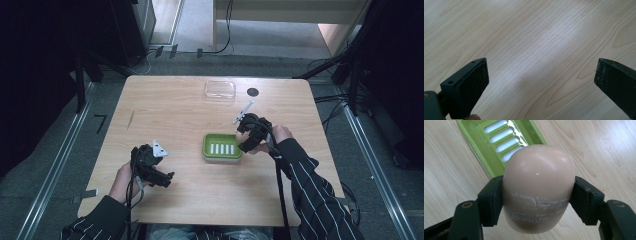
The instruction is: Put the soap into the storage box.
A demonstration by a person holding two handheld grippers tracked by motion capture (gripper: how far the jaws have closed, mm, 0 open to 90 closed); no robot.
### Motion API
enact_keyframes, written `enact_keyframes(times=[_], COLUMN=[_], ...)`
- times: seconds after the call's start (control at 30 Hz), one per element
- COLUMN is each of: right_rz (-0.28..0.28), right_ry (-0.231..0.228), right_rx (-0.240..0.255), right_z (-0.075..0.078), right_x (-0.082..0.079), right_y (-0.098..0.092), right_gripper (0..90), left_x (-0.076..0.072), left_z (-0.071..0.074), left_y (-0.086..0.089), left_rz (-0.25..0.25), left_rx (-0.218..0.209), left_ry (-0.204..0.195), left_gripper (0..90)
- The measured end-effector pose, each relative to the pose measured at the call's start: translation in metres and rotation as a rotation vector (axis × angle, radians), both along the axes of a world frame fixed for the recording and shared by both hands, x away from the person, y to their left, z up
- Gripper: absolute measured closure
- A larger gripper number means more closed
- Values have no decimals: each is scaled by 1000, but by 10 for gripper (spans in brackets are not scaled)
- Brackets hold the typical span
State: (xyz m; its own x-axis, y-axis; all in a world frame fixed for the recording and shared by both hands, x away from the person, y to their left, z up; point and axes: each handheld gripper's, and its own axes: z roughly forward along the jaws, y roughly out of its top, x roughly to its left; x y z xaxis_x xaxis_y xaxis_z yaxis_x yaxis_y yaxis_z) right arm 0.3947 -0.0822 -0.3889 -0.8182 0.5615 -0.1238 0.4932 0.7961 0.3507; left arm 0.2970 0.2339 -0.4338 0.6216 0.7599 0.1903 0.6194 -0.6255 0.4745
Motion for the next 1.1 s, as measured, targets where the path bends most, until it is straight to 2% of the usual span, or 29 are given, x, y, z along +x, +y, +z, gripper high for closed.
enact_keyframes(times=[1.1], right_rz=[125], right_ry=[-31], right_rx=[18], right_z=[7], right_x=[11], right_y=[39], right_gripper=[334], left_x=[0], left_z=[0], left_y=[2], left_rz=[5], left_rx=[0], left_ry=[3], left_gripper=[2])
